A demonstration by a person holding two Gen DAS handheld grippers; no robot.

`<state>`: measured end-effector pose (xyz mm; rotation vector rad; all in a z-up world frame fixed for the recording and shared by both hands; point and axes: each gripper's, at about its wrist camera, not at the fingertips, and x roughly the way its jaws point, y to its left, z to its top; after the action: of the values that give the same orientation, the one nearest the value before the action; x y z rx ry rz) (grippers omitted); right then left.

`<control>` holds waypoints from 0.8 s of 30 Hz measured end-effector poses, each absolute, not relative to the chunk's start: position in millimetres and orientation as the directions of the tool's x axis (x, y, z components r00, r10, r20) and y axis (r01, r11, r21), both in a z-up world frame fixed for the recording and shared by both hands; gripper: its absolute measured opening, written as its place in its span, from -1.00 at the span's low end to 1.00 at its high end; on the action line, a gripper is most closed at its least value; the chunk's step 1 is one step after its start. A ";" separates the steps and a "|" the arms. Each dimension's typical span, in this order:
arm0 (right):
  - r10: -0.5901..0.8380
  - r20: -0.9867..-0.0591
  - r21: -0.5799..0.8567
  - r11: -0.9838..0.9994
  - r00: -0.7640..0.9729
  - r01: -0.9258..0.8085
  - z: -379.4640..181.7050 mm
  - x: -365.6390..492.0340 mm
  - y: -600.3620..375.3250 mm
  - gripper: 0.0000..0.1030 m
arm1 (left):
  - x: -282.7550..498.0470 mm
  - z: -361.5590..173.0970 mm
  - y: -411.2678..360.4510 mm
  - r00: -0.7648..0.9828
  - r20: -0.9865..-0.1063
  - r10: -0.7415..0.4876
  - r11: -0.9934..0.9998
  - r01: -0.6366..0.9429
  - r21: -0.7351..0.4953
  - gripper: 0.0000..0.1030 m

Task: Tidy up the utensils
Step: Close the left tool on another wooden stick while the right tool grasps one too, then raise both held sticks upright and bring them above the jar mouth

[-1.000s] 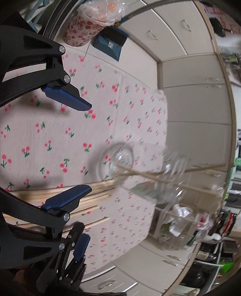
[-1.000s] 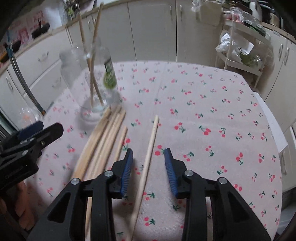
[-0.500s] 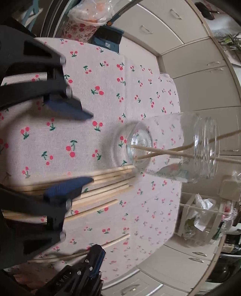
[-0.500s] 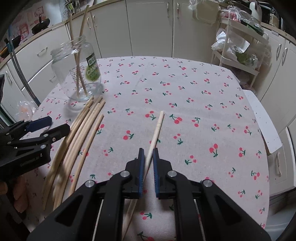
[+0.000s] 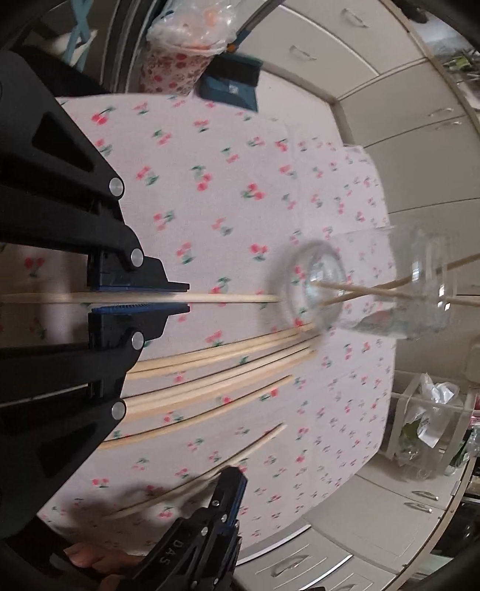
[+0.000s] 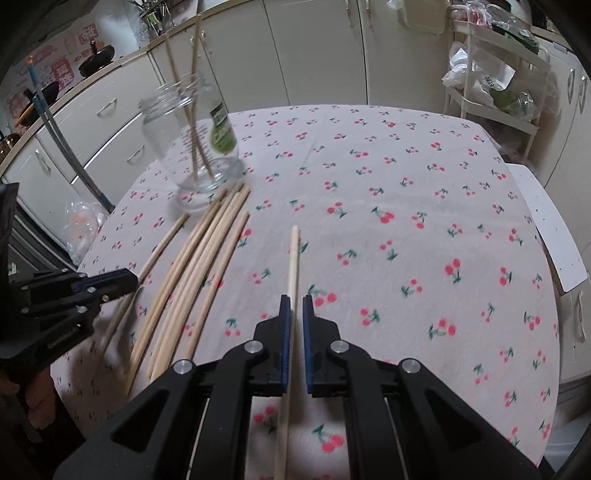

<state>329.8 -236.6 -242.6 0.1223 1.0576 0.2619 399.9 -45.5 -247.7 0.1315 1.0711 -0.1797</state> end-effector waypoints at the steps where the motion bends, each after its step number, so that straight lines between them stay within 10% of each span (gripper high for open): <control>1: 0.269 -0.843 0.223 0.963 0.465 -0.153 -241.8 334.0 -236.1 -0.75 | 405.8 -246.4 -45.6 0.473 -0.877 -0.080 0.978 0.205 0.022 -0.89; 13: 0.199 -0.859 0.094 0.967 0.472 -0.236 -249.1 351.9 -212.3 -0.64 | 455.6 -259.0 -55.6 0.504 -0.863 -0.040 0.982 0.181 0.060 -0.59; 17: 0.180 -0.852 0.054 0.965 0.491 -0.258 -249.8 349.4 -205.9 -0.86 | 455.3 -260.2 -61.4 0.513 -0.856 -0.064 0.976 0.210 0.052 -0.89; 24: 0.405 -0.764 0.406 0.907 0.502 -0.114 -241.9 351.3 -252.1 -0.88 | 443.6 -243.9 -46.2 0.523 -0.829 -0.199 0.970 0.227 -0.090 -0.90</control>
<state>351.3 -252.1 -241.9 0.3224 1.0005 0.3199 443.6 -46.2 -243.9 0.0310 0.9876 -0.2554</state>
